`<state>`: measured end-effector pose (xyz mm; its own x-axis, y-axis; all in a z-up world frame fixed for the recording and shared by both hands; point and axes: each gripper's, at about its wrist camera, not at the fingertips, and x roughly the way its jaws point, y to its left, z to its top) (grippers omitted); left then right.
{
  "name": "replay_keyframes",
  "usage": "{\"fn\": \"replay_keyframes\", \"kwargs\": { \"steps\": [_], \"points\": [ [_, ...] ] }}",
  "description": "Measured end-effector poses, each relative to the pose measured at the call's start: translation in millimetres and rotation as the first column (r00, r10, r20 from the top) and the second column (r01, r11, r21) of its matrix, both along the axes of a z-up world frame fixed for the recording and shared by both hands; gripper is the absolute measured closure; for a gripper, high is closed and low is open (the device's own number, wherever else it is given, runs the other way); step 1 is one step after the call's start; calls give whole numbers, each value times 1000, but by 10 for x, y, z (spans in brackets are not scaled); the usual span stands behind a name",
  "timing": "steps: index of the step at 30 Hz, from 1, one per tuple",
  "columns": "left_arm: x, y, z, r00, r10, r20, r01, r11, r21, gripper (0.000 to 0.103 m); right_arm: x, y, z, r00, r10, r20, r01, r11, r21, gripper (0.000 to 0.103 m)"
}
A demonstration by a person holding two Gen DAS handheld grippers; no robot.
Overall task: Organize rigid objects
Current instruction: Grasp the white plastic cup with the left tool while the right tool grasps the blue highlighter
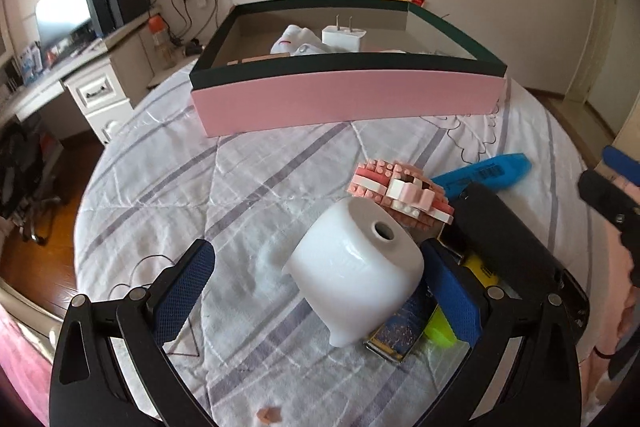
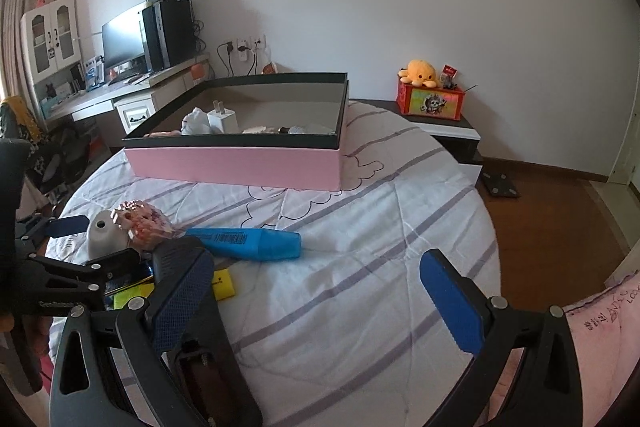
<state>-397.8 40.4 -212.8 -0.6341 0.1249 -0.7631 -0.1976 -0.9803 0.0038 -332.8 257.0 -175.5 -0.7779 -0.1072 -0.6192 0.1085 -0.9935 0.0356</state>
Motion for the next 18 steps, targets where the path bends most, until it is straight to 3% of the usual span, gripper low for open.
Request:
{"fn": "replay_keyframes", "kwargs": {
  "steps": [4, 6, 9, 13, 18],
  "points": [
    [33, -31, -3, 998, -69, 2, 69, 996, 54, 35, -161, -45, -75, 998, 42, 36, -42, 999, -12, 0],
    [58, -28, 23, 997, -82, -8, 83, 995, 55, 42, -256, -88, -129, 996, 61, 63, -61, 998, 3, 0],
    [97, -61, 62, 998, -61, -32, 61, 998, 2, 45, -361, -143, -193, 992, 86, 87, -88, 996, 18, 0],
    [78, -165, 70, 999, -39, -28, 38, 999, -16, 45, -488, -167, -276, 987, 106, 125, -111, 993, 35, 0],
    [102, -229, 68, 999, -28, -28, 27, 998, -50, 45, -591, -169, -343, 968, 176, 178, -200, 972, 124, 0]
  ]
}}
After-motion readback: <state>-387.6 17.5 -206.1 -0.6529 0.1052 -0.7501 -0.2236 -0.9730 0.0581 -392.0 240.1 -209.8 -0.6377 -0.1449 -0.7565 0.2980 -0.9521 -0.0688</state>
